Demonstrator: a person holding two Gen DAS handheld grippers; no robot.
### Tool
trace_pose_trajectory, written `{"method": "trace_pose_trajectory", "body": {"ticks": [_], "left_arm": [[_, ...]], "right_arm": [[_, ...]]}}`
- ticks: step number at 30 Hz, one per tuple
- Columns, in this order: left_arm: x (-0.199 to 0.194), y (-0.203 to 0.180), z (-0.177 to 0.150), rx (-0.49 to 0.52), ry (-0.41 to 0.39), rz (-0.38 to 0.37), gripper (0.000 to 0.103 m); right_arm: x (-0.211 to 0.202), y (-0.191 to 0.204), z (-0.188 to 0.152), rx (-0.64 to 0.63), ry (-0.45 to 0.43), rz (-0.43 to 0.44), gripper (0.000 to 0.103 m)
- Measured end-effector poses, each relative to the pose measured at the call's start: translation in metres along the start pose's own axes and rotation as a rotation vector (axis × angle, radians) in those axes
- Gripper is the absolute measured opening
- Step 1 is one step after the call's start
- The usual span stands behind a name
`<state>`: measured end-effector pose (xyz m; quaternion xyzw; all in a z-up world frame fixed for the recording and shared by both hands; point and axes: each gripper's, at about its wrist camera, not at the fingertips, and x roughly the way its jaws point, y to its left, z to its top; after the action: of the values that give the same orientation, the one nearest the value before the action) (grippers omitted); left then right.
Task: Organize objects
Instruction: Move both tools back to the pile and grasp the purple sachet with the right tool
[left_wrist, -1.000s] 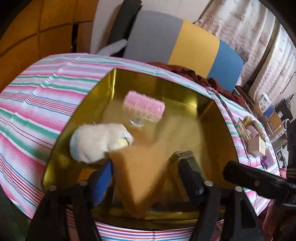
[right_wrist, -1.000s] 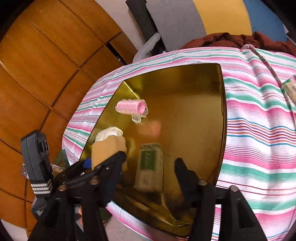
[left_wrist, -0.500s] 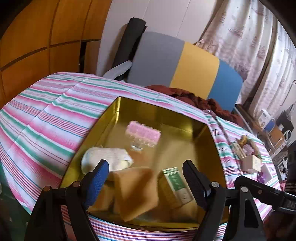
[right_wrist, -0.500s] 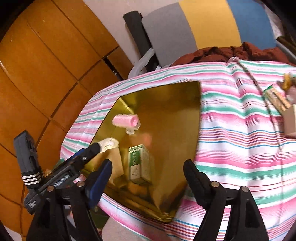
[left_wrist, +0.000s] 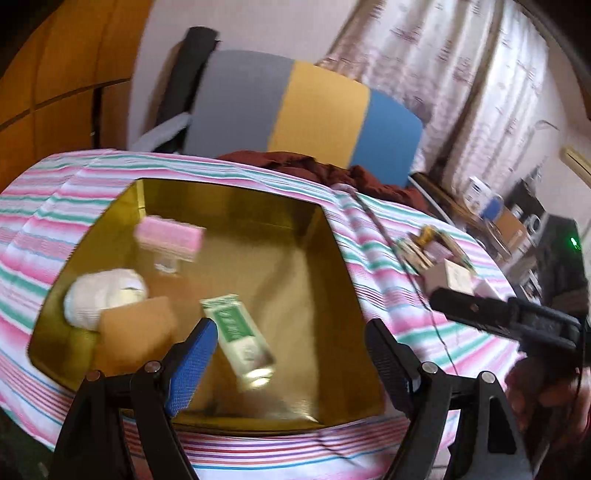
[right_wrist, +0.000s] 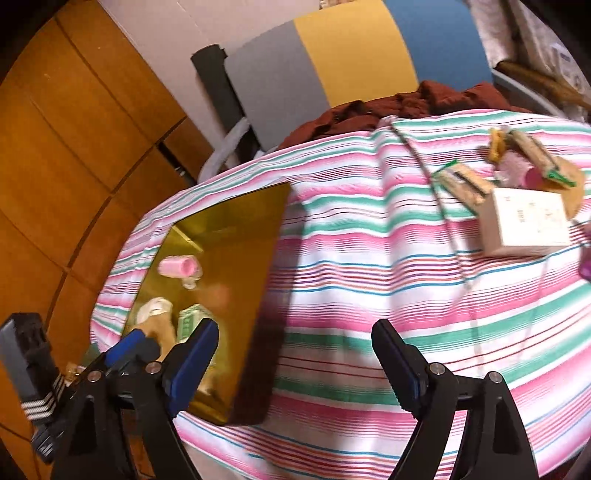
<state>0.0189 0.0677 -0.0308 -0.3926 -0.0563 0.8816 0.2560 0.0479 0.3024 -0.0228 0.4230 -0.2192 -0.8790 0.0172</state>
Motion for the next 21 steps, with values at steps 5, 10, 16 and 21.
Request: {"method": "trace_pose_trajectory", "body": {"ticks": [5,10,16,21], "left_arm": [[0.0,-0.029,-0.005,0.081,0.008,-0.044,0.084],[0.001,-0.052,-0.011,0.129,0.015,-0.071,0.084],[-0.003,-0.071,-0.019,0.175,0.015,-0.077,0.084],[0.0,-0.082,-0.024,0.192,0.029,-0.084,0.084]], "right_arm": [[-0.013,-0.031,0.004,0.008,-0.015,-0.064,0.086],[-0.037,-0.077,0.012,0.052,-0.062,-0.141,0.086],[-0.072,-0.17,0.026,0.257,-0.134,-0.343,0.087],[-0.078,-0.239,0.042,0.361,-0.111,-0.534,0.089]]}}
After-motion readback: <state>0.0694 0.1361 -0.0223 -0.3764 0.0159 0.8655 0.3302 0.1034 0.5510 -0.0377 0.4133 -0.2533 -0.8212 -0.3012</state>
